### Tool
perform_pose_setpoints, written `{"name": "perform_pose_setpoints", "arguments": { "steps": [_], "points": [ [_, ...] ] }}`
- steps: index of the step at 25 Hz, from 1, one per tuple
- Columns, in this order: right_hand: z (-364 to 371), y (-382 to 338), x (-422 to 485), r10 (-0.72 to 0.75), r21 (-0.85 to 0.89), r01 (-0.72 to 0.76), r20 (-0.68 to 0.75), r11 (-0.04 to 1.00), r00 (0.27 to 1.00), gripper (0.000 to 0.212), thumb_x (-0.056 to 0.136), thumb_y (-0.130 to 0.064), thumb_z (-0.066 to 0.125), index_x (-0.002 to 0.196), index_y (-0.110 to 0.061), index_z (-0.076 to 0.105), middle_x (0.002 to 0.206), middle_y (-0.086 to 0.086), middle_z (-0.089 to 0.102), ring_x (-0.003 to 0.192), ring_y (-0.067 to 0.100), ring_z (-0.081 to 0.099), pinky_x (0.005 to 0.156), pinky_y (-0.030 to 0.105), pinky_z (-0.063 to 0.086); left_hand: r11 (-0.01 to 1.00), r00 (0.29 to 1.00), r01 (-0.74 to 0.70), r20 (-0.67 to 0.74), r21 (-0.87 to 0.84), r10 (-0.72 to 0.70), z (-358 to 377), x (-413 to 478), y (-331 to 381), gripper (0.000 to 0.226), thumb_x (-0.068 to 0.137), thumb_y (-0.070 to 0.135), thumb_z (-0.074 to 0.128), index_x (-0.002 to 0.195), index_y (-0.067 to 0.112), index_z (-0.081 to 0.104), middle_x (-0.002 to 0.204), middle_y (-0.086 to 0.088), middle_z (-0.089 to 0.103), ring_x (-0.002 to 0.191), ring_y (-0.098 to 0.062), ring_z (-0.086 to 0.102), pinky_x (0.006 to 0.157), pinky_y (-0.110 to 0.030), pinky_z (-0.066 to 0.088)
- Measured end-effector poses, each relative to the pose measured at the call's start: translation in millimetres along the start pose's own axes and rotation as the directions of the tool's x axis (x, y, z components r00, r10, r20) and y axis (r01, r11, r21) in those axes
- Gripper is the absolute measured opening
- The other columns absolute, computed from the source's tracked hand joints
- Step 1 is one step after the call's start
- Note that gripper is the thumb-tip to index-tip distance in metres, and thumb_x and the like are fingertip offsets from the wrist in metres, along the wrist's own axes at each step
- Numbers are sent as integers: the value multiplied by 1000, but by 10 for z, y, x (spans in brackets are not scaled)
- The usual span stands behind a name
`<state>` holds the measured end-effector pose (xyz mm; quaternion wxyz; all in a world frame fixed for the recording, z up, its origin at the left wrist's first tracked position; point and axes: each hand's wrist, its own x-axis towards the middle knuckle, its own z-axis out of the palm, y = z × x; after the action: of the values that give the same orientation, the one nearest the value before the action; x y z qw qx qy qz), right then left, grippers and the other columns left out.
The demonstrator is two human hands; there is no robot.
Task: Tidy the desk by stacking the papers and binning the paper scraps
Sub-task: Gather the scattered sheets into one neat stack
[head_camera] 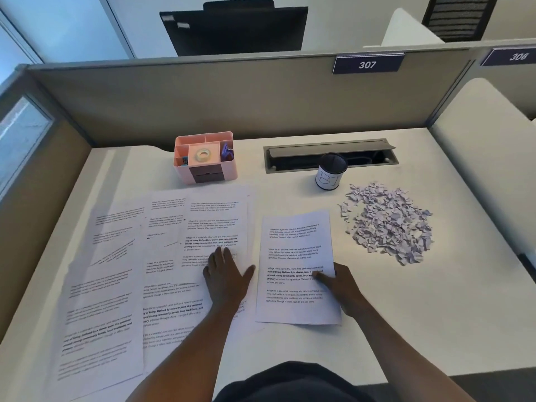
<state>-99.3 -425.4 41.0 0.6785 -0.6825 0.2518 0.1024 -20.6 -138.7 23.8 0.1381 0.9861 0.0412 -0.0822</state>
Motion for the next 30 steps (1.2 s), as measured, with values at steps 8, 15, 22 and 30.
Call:
{"name": "perform_pose_setpoints", "arguments": {
  "steps": [8,15,22,30],
  "points": [
    [56,160,59,1,-94,1,14,996,1000,38,79,-37,81,111,-18,75,106,-2,79,95,21,76,87,51,61,998,1000,29,7,52,-30,-65,58,47,59,98,38,69,145,7,52,152,-15,52,137,-39,49,107,-54,44],
    [88,186,28,-17,-116,18,4,993,1000,39,78,-38,80,114,-23,73,109,-6,78,97,18,75,89,49,60,998,997,20,-79,-56,-25,-256,96,-13,50,93,-6,51,140,8,58,123,-16,70,111,-38,63,87,-49,52],
    [156,174,-52,-11,-59,10,-14,998,1000,40,83,-26,81,121,-17,69,112,-1,77,98,20,75,89,48,61,955,986,-131,-132,-266,98,-454,-253,196,55,96,2,56,149,19,54,146,-8,63,106,-40,70,94,-50,57],
    [231,187,-145,1,-32,-2,-28,999,1000,44,84,-28,78,124,-16,66,116,7,75,99,21,74,85,43,62,761,761,-645,-31,69,648,-165,-857,484,67,60,18,96,123,18,73,95,-1,80,66,-18,73,49,-28,58]
  ]
}}
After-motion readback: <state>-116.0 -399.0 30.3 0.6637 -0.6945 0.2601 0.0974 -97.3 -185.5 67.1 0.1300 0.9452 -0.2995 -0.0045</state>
